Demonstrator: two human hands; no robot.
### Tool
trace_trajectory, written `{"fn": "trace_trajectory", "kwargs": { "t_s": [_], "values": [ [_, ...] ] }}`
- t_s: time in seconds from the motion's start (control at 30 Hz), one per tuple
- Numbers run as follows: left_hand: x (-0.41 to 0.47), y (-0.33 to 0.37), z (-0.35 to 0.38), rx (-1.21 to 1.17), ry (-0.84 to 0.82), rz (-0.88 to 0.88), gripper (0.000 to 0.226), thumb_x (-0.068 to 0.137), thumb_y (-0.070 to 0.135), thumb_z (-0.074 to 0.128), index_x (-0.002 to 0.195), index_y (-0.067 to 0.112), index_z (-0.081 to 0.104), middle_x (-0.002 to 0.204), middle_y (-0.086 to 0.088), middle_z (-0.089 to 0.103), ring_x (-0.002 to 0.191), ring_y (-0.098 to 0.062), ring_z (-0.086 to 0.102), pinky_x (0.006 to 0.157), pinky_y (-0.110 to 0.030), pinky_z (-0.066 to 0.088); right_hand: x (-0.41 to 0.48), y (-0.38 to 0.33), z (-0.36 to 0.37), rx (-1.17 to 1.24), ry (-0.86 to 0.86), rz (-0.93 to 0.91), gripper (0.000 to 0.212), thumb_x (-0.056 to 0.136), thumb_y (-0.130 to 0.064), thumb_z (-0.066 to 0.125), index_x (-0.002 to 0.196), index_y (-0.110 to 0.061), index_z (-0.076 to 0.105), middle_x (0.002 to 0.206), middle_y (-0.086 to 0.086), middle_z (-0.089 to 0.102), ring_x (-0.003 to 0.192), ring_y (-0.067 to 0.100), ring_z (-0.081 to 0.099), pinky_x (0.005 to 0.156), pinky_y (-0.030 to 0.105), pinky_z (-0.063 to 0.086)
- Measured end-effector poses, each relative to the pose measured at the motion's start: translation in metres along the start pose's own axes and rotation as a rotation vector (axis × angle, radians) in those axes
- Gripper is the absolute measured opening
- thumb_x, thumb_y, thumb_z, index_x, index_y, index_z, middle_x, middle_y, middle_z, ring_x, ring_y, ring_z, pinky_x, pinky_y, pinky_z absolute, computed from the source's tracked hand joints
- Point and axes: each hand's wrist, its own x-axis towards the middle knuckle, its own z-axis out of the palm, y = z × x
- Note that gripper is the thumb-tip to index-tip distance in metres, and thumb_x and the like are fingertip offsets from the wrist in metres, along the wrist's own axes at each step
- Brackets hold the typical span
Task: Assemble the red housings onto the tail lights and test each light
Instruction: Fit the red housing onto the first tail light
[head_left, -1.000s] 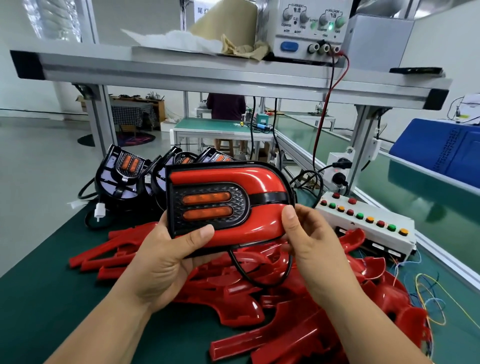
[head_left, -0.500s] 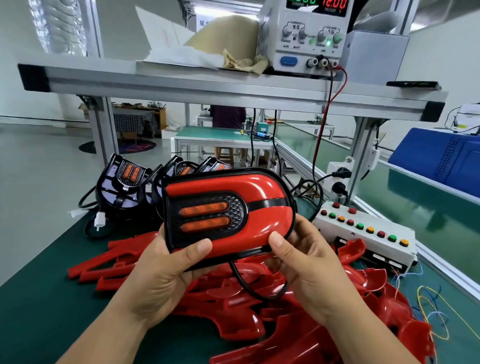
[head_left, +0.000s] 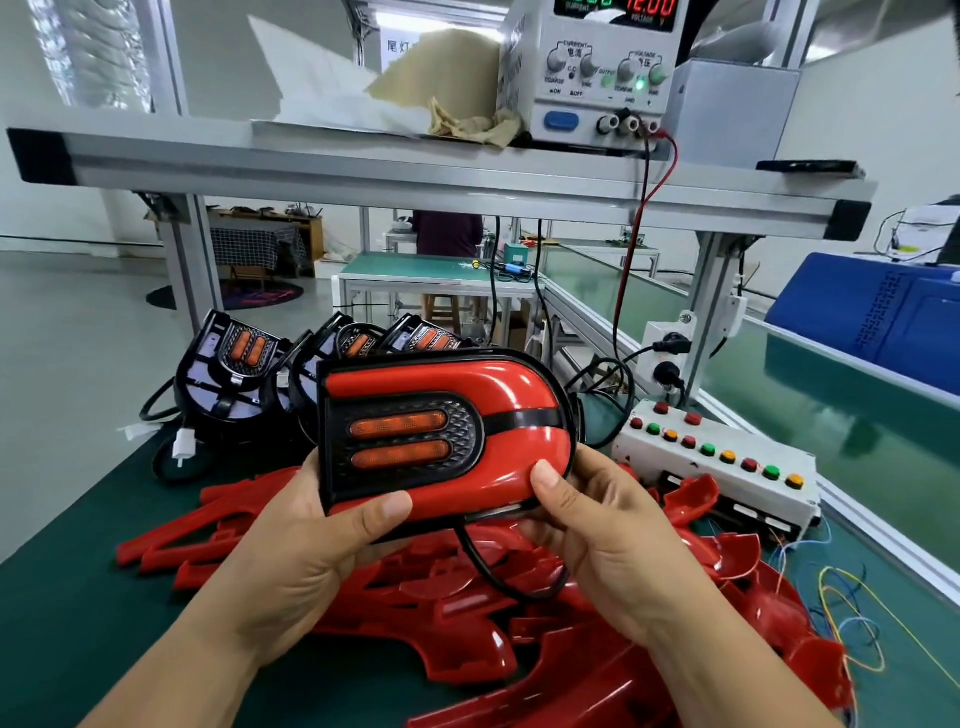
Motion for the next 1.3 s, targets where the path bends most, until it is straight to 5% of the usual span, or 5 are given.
{"fn": "trace_trajectory", "kwargs": {
  "t_s": [0.43, 0.57, 0.77, 0.93, 1.3],
  "values": [
    [0.001, -0.003, 0.004, -0.04, 0.123, -0.017, 0.037, 0.072, 0.03, 0.07, 0.109, 0.027, 0.071, 0.115, -0.005, 0.072, 0.099, -0.022, 0.072, 0.064, -0.03, 0.059, -0.001, -0.001, 0.001, -0.426, 0.234, -0.13, 0.053, 0.057, -0.071, 0.077, 0.09, -0.031, 0.068, 0.077, 0.009, 0.064, 0.068, 0.018, 0.061, 0.063, 0.032, 0.052],
    [0.001, 0.0, 0.006, -0.014, 0.125, -0.02, 0.073, 0.055, 0.046, 0.091, 0.119, 0.025, 0.064, 0.116, -0.004, 0.072, 0.1, -0.022, 0.072, 0.064, -0.03, 0.059, -0.002, 0.004, -0.001, -0.53, 0.271, -0.212, 0.057, 0.054, -0.074, 0.073, 0.101, -0.048, 0.053, 0.079, 0.003, 0.064, 0.077, 0.027, 0.065, 0.076, 0.048, 0.054],
    [-0.001, 0.001, 0.01, 0.005, 0.177, -0.006, 0.092, 0.042, 0.046, 0.095, 0.123, 0.021, 0.059, 0.113, -0.002, 0.073, 0.097, -0.02, 0.072, 0.061, -0.028, 0.058, -0.002, 0.002, -0.001, -0.812, 0.33, -0.333, 0.048, 0.058, -0.074, 0.065, 0.097, -0.048, 0.056, 0.108, -0.012, 0.05, 0.093, -0.014, 0.05, 0.073, 0.002, 0.039],
    [-0.001, 0.0, 0.009, 0.011, 0.152, -0.008, 0.074, 0.055, 0.037, 0.087, 0.122, 0.022, 0.059, 0.112, -0.002, 0.073, 0.097, -0.02, 0.072, 0.061, -0.029, 0.059, -0.003, 0.002, -0.005, -0.798, 0.287, -0.339, 0.042, 0.063, -0.062, 0.071, 0.096, -0.041, 0.054, 0.103, -0.008, 0.056, 0.094, 0.007, 0.055, 0.083, 0.024, 0.045],
    [-0.001, 0.001, 0.005, 0.038, 0.121, -0.002, 0.081, 0.035, 0.052, 0.096, 0.109, 0.034, 0.068, 0.113, -0.002, 0.073, 0.098, -0.02, 0.072, 0.062, -0.03, 0.059, -0.006, -0.008, -0.009, -1.092, 0.12, -0.435, 0.043, 0.069, -0.07, 0.066, 0.097, -0.044, 0.046, 0.103, -0.025, 0.042, 0.098, -0.008, 0.046, 0.078, 0.0, 0.032]
  ]
}}
